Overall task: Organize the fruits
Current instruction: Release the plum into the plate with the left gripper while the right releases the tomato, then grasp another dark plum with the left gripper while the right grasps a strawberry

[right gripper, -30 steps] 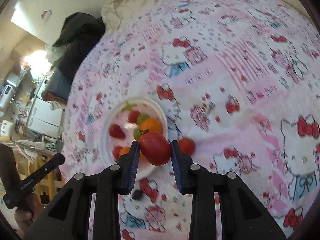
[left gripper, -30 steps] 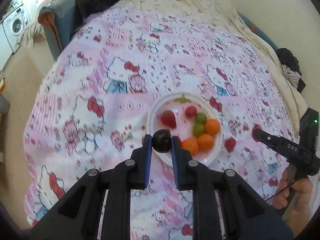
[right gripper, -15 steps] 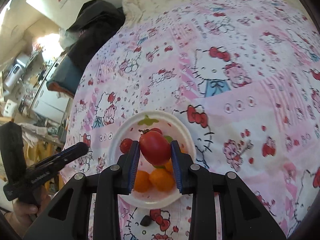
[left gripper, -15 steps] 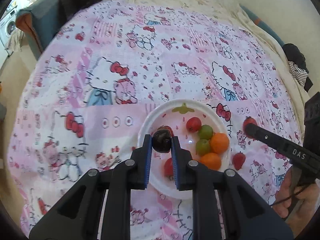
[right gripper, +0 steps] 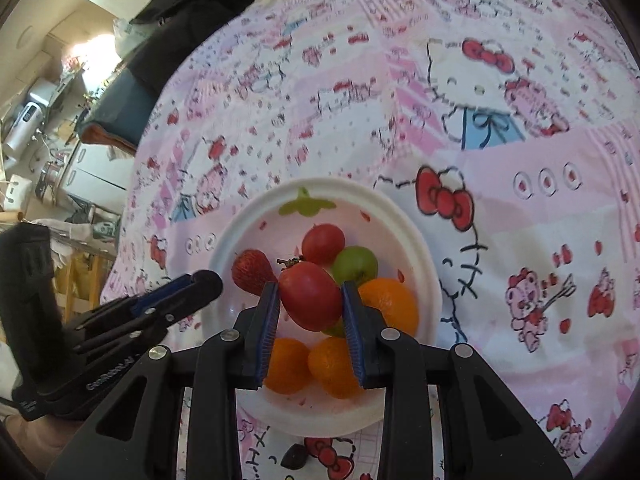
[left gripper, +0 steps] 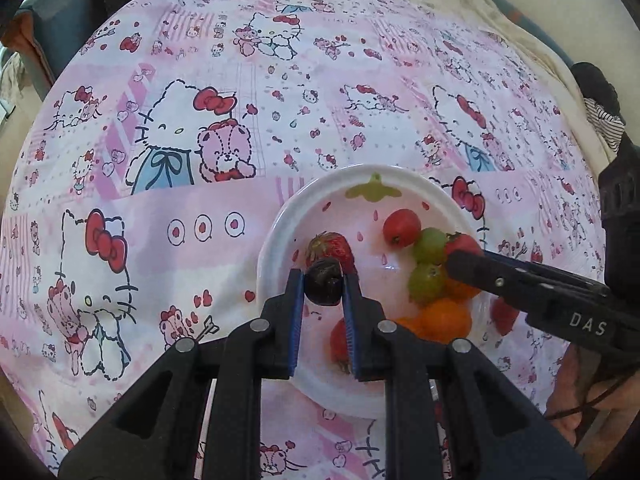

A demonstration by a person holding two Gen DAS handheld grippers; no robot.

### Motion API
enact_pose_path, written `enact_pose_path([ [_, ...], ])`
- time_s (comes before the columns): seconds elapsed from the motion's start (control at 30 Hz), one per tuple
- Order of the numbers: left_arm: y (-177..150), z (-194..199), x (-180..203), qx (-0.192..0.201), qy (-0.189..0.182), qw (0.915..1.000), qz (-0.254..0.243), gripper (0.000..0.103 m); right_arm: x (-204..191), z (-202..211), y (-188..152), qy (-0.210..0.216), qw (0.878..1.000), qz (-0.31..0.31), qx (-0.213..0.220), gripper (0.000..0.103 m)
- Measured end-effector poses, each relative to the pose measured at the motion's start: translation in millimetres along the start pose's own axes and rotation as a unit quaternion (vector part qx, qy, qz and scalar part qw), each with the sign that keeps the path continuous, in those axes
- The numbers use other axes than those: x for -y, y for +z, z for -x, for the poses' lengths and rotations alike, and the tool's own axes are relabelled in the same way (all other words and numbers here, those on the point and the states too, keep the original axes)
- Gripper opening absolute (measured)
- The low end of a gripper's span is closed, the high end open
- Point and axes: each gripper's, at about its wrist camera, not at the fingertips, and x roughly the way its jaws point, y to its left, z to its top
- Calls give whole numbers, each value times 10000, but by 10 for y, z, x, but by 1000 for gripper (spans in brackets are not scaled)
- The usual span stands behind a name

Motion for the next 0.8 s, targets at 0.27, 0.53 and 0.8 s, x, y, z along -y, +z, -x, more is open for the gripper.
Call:
enact_pose_path([
  [0.27,-27,-98,17,-127,16,9999,-73,17,-41,-89,5,82,9999,14,-80,35],
  [0.53,-30,-64,52,-84,1,9999,-56,56,-47,-52,18,218,9997,-29,-81,36],
  [0.8,-44,-29,22,-31,169,9998,-76,57,-20,202,79,432,9983,-157,358,72],
])
